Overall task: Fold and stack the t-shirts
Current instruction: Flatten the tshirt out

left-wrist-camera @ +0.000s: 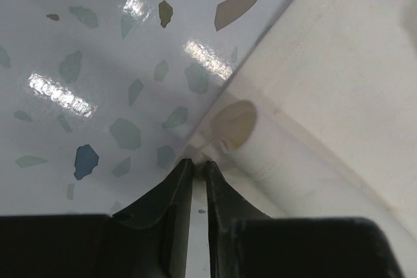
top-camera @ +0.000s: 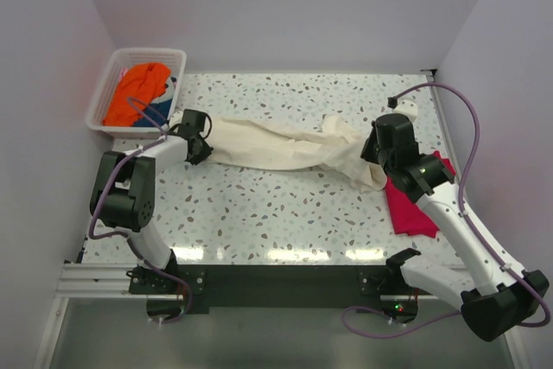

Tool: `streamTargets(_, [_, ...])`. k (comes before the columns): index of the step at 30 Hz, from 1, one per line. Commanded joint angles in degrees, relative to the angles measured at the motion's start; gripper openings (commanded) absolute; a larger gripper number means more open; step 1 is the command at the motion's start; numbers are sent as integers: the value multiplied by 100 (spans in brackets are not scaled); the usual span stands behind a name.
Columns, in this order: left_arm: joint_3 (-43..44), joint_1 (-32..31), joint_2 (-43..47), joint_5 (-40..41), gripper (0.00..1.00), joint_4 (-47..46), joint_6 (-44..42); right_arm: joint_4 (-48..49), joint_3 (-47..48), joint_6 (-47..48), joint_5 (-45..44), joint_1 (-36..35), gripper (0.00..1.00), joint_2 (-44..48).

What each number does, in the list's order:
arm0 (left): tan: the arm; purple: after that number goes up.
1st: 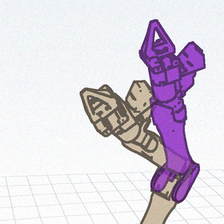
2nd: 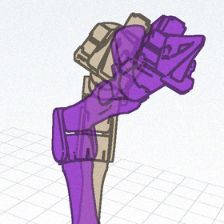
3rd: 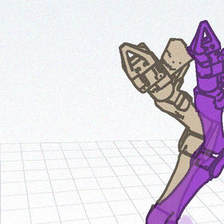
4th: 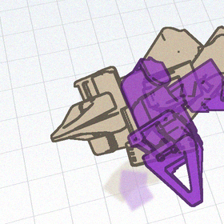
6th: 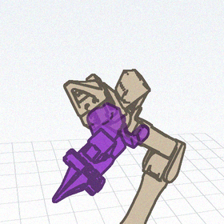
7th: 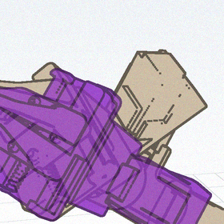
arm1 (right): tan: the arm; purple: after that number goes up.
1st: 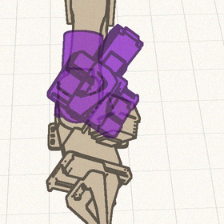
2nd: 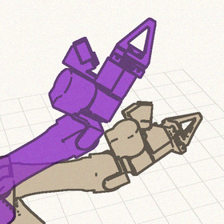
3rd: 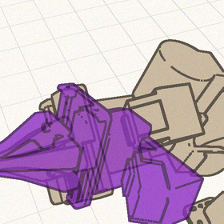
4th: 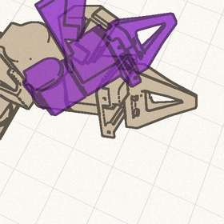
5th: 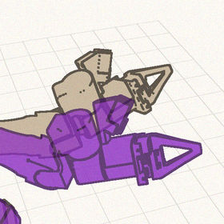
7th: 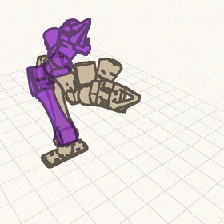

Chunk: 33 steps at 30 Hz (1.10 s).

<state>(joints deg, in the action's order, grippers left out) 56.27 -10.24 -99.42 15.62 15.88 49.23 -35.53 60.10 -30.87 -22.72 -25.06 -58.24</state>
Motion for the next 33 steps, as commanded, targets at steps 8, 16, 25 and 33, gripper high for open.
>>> streamTargets(8, [480, 40, 423, 38, 0, 195, -72, 204, 2, 46, 75, 10, 0, -12])
streamTargets(16, [569, 40, 1432, 99, 0, 592, -335, 55, -15, 64, -92, 19, 0, 84])
streamTargets(25, [-791, 40, 3302, 56, 0, 1118, -257, -489, -156, -50, -39, 19, 0, 550])
streamTargets(33, [-2796, 40, 5159, -480, 41, 1216, 376, -859, -604, -384, 452, 27, 0, 1060])
